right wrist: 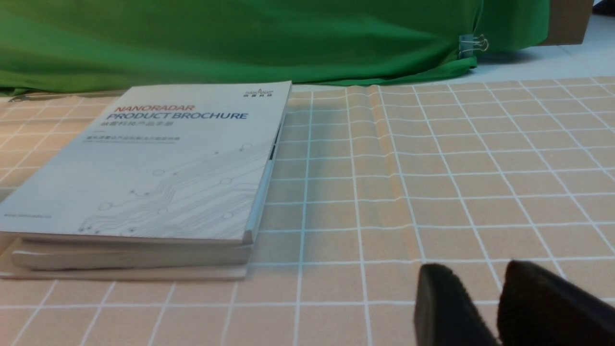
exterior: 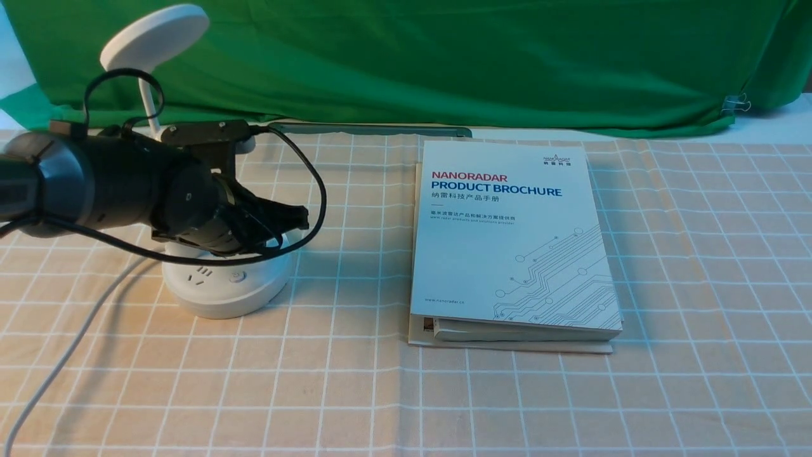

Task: Turn on the table lamp on the light coffee tablecloth with your hand.
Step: 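Press the power button on the lamp base to turn the lamp on with the left gripper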

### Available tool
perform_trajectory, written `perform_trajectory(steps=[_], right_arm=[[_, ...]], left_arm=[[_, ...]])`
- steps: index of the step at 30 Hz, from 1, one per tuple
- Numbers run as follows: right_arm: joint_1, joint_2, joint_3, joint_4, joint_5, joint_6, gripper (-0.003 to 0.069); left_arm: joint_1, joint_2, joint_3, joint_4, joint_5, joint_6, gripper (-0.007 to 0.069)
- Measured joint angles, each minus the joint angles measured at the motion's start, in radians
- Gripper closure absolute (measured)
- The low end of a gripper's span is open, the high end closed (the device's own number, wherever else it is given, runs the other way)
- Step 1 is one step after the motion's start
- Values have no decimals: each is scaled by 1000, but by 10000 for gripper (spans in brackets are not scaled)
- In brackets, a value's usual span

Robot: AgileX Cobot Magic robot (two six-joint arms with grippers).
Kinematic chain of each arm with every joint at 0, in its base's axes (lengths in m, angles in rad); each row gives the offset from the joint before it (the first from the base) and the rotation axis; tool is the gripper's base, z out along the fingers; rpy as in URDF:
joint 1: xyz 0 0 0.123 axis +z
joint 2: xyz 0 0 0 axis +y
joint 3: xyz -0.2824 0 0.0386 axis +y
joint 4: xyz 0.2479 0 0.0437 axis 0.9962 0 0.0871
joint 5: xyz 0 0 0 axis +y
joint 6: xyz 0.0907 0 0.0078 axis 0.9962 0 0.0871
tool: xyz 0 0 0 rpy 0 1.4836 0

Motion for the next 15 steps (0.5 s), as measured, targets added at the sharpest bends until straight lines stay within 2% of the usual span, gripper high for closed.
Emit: perform_trajectory(steps=[11,15], right_arm=[[0,0,0,0,0,0,421],[0,0,0,0,0,0,421]], left_arm=[[0,27,-12,-10,6,1,624],[0,66,-30,-22,-12,52,624]])
